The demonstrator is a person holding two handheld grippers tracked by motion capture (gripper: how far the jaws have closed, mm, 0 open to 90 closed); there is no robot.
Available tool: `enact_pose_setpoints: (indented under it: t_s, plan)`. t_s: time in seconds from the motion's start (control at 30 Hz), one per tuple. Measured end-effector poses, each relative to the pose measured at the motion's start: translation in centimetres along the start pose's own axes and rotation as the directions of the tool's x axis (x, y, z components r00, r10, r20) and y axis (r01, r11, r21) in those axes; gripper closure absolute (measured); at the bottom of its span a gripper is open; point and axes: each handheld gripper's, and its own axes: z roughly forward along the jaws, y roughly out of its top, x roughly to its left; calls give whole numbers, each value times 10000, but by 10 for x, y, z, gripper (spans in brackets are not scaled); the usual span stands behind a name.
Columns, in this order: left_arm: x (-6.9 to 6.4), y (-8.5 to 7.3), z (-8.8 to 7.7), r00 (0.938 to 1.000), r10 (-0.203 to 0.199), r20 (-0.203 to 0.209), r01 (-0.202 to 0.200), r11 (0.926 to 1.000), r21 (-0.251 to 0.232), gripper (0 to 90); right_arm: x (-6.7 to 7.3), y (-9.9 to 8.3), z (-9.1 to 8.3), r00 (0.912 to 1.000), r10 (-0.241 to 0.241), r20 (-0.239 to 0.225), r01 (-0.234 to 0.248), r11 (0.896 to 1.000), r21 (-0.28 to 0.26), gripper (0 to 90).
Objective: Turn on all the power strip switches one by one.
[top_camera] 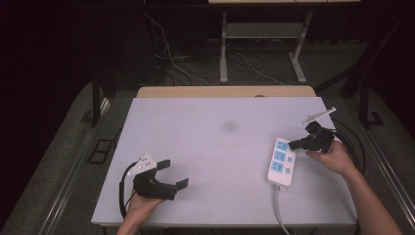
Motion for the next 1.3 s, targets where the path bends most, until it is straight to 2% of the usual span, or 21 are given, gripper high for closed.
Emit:
enact_pose_setpoints:
  t_s: [0.3, 0.57, 0.67, 0.83, 1.07, 1.3]
  plan:
    - [2, 0, -1, 10000, -77, -33, 76, 10000, -42, 0, 1, 0, 0, 9999, 106, 109, -106, 9999, -42, 900]
    - [2, 0, -1, 10000, -79, -10, 79, 10000, -54, 0, 1, 1, -3, 9990, 437, -81, -436, 9990, 12, 900]
    - [2, 0, -1, 10000, -88, -11, 88, 9999, -70, 0, 1, 1, -7, 9988, 467, -124, -470, 9987, -187, 900]
    - [2, 0, -1, 10000, -94, 2, 94, 9999, -79, 0, 2, 2, -16, 9978, 654, 68, -651, 9970, -430, 899]
    - [1, 0, -1, 9999, -112, 42, 113, 9999, -130, 0, 7, 0, -33, 9944, 1036, 228, -1010, 9902, -961, 895]
    - [1, 1, -2, 9999, -139, 57, 140, 9997, -179, 0, 19, -1, -49, 9895, 1430, 220, -1380, 9783, -1543, 745]
